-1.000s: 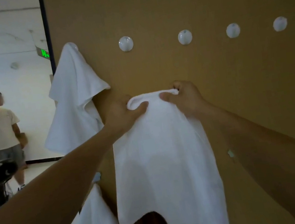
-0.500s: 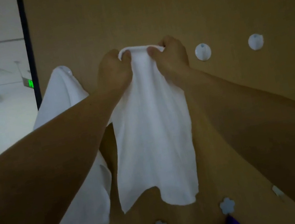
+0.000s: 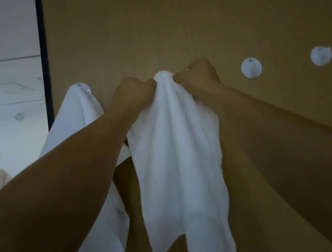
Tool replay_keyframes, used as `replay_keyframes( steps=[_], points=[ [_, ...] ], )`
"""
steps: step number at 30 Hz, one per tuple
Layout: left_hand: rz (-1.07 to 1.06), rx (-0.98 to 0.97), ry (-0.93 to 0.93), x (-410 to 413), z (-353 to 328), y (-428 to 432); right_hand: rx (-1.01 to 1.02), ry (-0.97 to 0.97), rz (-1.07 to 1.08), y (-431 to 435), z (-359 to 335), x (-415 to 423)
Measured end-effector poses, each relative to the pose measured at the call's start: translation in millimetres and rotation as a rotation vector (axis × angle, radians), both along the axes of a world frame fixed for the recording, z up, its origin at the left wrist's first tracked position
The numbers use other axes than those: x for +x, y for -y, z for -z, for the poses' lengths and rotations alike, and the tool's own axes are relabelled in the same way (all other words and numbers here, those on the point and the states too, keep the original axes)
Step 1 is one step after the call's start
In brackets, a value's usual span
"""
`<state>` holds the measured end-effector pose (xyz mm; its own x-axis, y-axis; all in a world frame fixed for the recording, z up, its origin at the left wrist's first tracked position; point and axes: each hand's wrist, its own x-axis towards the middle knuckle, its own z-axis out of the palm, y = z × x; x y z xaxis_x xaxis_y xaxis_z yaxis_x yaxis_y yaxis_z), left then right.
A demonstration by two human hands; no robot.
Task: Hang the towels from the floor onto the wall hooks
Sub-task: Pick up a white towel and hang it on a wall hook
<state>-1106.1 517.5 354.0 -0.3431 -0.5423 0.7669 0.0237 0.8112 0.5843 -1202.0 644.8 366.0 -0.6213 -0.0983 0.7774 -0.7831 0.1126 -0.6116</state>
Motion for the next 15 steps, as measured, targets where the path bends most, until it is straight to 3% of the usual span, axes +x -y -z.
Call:
replay_keyframes(
  steps=[2,5,9,12,14,15],
  points=[
    [0.161,0.107,0.036,0.2,2.1,-5.2,-0.017,0.113,-0.134,-1.4,4.7,-0.4],
    [0.243,0.085,0.185,3.4,3.4,-16.5,0.059,0.163,-0.161,-6.4,10.6,0.1],
    [-0.022,-0.074,0.357,11.5,8.0,-19.3,0.266,-0.019,0.157,-10.9,20.6,6.5],
    [-0.43,-0.404,0.081,11.6,15.4,-22.0,0.236,-0.388,0.464,-10.9,27.8,16.8],
    [-0.392,-0.598,-0.034,5.6,17.9,-26.0,0.207,-0.554,0.436,-9.1,31.8,20.1],
    [-0.277,-0.582,-0.019,2.5,19.1,-26.6,0.211,-0.58,0.371,-7.5,35.0,19.9]
  ],
)
